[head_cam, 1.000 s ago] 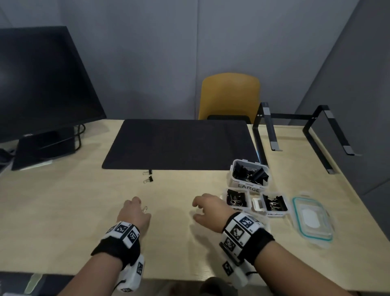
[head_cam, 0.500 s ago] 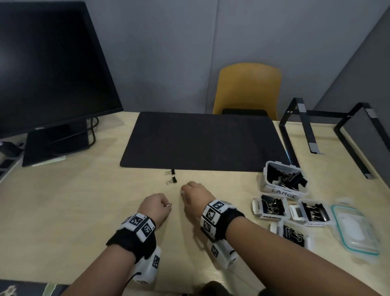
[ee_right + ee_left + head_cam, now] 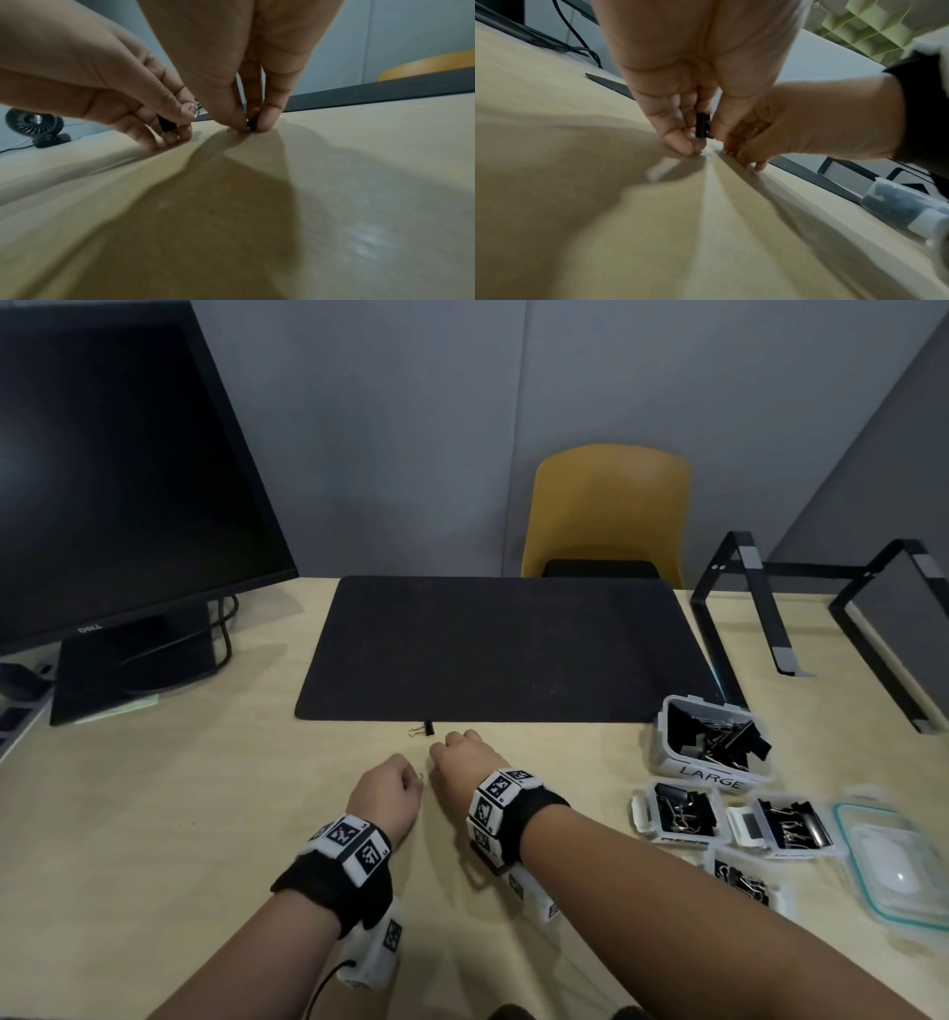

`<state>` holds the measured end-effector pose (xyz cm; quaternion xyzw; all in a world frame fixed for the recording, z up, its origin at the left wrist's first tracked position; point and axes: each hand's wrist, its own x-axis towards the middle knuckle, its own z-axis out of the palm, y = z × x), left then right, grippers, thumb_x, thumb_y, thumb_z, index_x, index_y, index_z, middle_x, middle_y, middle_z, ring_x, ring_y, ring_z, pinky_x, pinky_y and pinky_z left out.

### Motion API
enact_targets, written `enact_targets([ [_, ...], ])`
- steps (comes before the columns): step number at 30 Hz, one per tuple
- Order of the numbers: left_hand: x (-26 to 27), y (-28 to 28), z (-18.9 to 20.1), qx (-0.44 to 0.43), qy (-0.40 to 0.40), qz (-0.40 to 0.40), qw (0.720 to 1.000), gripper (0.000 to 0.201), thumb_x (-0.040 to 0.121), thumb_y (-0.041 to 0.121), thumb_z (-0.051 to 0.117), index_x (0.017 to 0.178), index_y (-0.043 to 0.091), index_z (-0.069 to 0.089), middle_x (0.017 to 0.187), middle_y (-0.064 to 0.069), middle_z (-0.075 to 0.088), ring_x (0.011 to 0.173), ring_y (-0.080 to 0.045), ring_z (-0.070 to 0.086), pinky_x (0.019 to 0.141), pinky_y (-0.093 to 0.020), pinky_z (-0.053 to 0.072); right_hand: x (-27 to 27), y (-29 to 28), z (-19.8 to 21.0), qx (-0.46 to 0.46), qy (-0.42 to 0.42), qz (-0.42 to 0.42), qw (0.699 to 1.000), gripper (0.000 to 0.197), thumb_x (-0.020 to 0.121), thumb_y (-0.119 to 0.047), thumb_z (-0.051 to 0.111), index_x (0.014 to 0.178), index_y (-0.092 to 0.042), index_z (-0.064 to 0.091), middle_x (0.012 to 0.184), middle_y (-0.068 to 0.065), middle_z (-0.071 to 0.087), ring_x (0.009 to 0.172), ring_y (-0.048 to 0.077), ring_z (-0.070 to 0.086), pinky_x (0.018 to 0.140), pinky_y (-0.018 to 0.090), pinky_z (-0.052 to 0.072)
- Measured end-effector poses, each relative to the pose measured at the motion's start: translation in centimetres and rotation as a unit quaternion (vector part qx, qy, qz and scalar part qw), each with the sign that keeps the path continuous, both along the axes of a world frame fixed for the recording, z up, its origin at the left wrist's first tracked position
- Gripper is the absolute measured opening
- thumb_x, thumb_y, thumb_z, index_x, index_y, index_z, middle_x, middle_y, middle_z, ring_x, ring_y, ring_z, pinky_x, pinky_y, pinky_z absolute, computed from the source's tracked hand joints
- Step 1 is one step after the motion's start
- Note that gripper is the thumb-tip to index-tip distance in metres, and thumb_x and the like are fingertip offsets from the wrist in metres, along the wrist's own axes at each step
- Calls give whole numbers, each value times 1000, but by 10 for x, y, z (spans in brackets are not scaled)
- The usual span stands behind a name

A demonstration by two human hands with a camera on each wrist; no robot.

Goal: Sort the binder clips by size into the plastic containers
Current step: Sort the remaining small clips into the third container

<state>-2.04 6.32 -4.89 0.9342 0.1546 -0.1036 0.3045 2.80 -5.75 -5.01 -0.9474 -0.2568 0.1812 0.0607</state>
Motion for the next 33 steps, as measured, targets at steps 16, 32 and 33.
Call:
enact_targets([
  [16,70,-14,0,115,20,-32,993,31,87,37,56,103,11,47,95,-9,63,79,-30,59,64,-31,45,-49,-77,36,171,4,-159,972,17,87,-14,49,101,-9,59,102,9,59,94,25,54,78,31,44],
  [32,30,-93,26,56,33,-109,992,27,77,36,59,82,9,62,77,-6,63,71,-23,58,61,-29,43,-103,-220,77,166,-33,-310,935,4,79,-18,60,84,-18,61,82,-3,61,76,14,56,64,23,43],
  [33,26,-103,31,45,19,-115,992,26,78,36,60,81,11,62,77,-4,62,73,-23,58,62,-29,42,-107,-230,79,155,-30,-316,936,6,79,-16,60,84,-18,62,84,-2,62,78,14,57,67,25,46],
])
